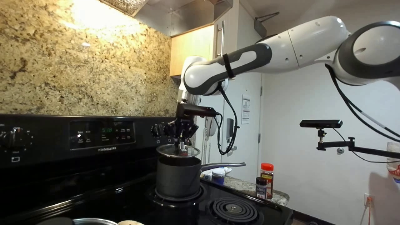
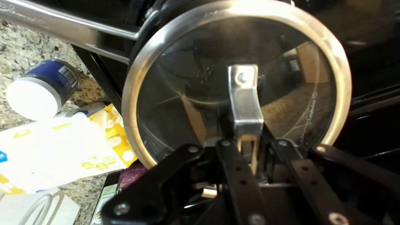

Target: Take the lid off the pot on the right and put it on the stove

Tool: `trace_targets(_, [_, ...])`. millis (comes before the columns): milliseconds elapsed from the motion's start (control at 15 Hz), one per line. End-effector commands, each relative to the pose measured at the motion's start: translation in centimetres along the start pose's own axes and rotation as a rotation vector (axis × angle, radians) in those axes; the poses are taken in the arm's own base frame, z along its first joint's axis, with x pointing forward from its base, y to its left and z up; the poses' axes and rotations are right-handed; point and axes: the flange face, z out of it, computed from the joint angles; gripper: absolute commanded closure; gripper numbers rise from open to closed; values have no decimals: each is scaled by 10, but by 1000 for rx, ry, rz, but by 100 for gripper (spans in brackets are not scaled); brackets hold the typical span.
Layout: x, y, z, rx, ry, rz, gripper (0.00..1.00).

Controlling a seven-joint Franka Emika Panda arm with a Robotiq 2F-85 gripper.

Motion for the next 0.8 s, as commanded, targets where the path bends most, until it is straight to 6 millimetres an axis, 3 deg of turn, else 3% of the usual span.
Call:
trace_targets(0, [-2,3,-33,-17,39,-20,95])
trace_targets(400, [-12,-11,-69,-33,100,-97,95])
trace_targets(733, [-35,-54,-75,-12,98,-230,95])
